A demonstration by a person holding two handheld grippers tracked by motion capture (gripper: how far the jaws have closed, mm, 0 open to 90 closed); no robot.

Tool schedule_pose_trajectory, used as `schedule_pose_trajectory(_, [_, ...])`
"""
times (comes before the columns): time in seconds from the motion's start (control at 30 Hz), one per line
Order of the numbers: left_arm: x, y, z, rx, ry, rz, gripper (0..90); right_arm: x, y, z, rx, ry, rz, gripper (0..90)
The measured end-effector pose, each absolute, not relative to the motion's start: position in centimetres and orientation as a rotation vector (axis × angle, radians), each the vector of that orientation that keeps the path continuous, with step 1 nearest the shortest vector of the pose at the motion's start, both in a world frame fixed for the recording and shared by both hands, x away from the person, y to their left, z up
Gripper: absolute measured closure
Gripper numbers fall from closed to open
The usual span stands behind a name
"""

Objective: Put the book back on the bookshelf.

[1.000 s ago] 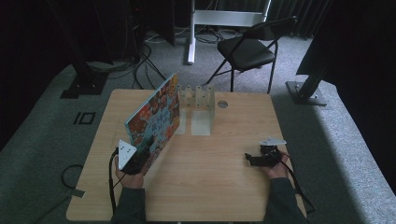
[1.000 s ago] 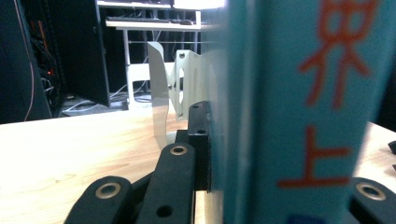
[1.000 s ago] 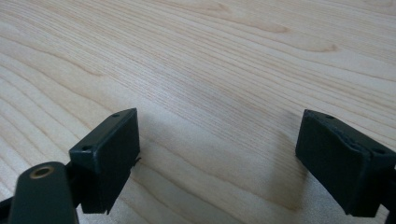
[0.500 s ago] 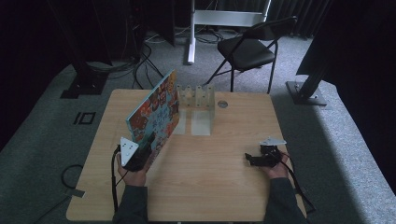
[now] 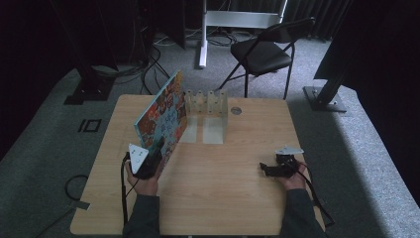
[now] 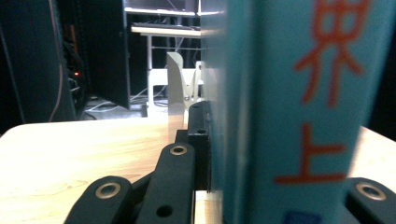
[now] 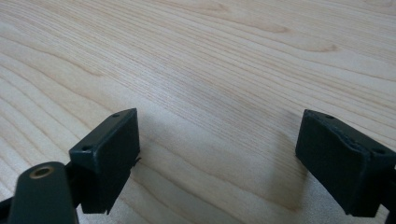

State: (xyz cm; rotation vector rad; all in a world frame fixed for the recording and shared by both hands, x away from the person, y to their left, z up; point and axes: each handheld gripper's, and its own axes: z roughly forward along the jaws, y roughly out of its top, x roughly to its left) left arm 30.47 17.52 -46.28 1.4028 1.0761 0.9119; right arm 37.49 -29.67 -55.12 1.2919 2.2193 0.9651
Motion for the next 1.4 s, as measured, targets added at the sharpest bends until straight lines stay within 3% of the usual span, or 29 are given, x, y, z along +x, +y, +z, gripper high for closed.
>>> schedule_pose_trajectory(1.4, [32.3, 14.3, -46.3, 1.369, 1.134, 1.05, 81.0, 37.5, -29.7, -55.1, 1.291, 2.22, 0.965, 13.3])
